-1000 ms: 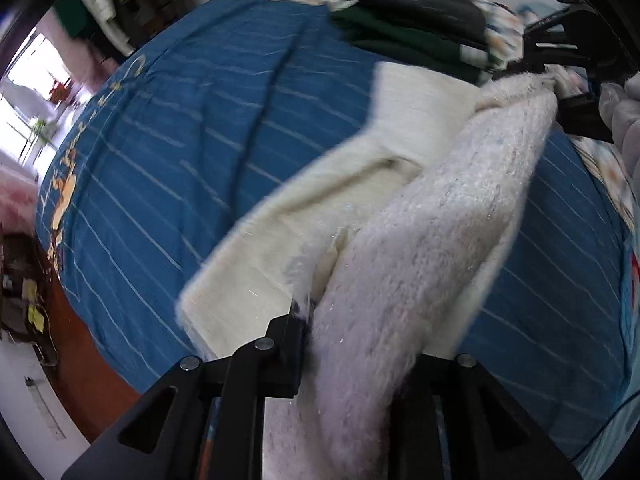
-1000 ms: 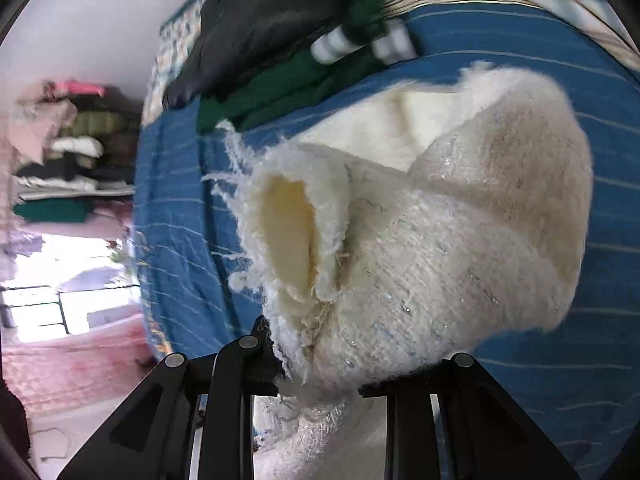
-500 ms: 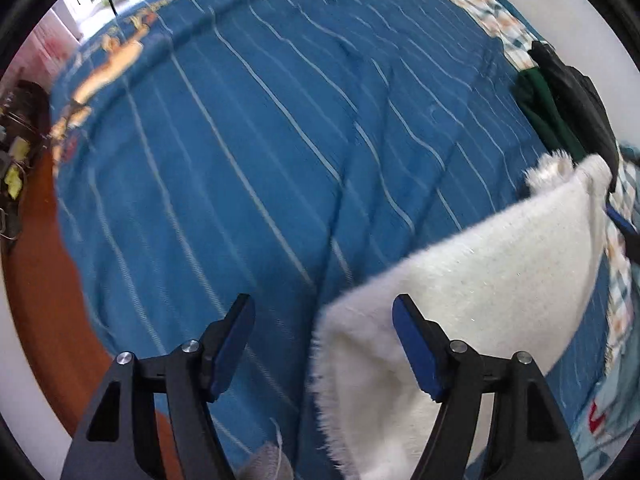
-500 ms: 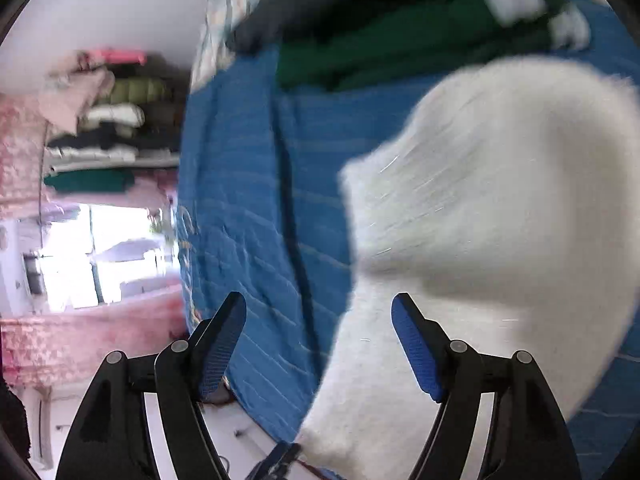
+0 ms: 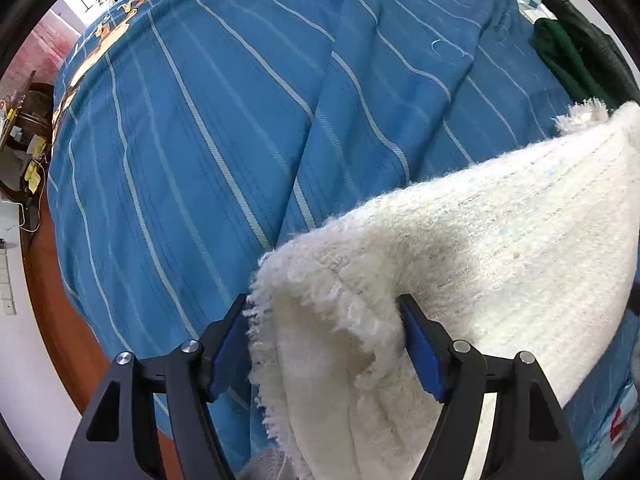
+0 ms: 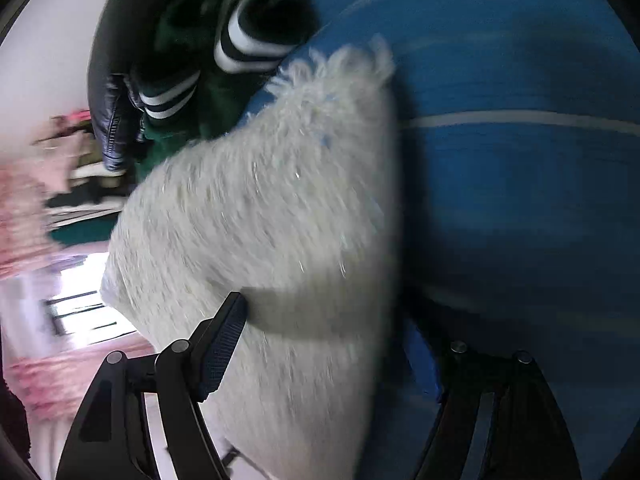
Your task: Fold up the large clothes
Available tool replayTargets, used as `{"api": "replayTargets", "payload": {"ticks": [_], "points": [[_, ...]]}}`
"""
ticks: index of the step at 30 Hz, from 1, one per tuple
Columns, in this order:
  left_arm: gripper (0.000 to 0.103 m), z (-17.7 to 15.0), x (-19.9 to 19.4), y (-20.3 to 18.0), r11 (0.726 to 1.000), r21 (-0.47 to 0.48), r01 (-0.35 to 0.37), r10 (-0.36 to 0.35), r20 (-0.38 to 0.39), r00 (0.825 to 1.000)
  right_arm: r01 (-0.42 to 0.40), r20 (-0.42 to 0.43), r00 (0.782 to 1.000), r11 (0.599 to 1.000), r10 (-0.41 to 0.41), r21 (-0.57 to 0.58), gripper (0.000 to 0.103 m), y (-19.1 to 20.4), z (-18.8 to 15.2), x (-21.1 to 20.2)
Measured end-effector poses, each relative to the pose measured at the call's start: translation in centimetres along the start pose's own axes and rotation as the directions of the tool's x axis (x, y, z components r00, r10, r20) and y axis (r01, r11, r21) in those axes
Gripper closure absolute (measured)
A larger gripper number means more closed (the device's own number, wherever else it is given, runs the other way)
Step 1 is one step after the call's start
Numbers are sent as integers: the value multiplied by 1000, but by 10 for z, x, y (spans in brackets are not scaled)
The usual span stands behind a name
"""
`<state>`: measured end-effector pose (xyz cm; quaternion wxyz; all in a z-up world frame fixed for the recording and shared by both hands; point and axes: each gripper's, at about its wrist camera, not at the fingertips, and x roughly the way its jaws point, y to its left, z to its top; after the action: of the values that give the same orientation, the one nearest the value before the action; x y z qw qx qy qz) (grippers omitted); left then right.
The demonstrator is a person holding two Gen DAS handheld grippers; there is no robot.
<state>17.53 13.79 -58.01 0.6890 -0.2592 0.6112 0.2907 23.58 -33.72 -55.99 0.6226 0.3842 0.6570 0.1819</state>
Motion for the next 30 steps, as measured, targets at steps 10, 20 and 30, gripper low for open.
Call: {"api": "replayTargets", "payload": {"ticks": [10, 20, 30], "points": [[30, 30, -18, 3, 999, -22, -49, 49, 17, 999, -206, 286, 946, 962, 150, 177, 95, -10, -69, -56], [30, 20, -57, 1, 998, 33, -60, 58, 48, 997, -12, 290, 945, 868, -153, 497, 83, -123, -271, -181], [36, -14, 5, -63, 984, 152, 94, -77, -112, 991, 305, 120, 918, 868, -377, 391, 61, -136, -321, -242]]}}
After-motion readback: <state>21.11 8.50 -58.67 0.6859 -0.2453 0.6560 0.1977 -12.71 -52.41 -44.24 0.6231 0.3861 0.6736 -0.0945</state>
